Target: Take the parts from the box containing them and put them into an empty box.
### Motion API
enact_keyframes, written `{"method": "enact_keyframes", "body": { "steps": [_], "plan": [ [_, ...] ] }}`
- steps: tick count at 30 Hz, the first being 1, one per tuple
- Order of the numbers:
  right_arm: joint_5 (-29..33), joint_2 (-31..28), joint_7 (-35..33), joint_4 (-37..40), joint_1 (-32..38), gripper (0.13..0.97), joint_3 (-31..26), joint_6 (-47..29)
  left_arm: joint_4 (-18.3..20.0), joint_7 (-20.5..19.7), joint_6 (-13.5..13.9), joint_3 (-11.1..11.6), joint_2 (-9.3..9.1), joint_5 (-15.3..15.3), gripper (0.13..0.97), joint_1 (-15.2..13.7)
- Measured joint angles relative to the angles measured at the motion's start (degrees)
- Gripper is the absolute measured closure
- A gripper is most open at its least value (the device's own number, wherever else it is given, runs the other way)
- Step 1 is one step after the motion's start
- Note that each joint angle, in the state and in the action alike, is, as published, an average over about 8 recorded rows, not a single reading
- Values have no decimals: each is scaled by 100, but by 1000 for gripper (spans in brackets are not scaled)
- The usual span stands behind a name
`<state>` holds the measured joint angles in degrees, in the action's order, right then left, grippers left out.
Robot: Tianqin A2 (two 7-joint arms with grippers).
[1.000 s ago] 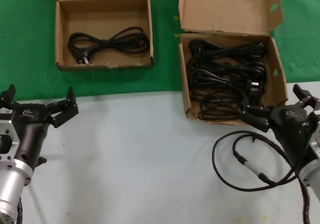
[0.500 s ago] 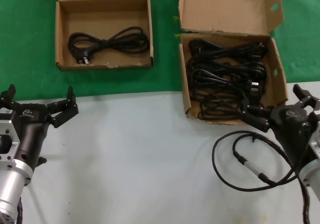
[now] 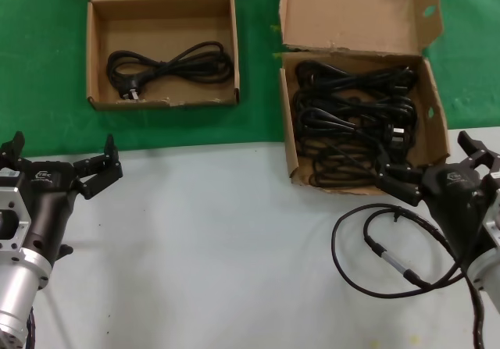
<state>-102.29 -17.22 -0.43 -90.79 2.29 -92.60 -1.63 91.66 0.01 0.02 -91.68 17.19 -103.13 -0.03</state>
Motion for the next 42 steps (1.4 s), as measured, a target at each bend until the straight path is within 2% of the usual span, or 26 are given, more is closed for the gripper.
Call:
{"method": "enact_keyframes", "body": {
  "steps": [42],
  "plan": [
    [0, 0, 0, 0, 0, 129, 0, 0, 0, 0, 0, 0, 0, 0, 132, 0]
  ]
}}
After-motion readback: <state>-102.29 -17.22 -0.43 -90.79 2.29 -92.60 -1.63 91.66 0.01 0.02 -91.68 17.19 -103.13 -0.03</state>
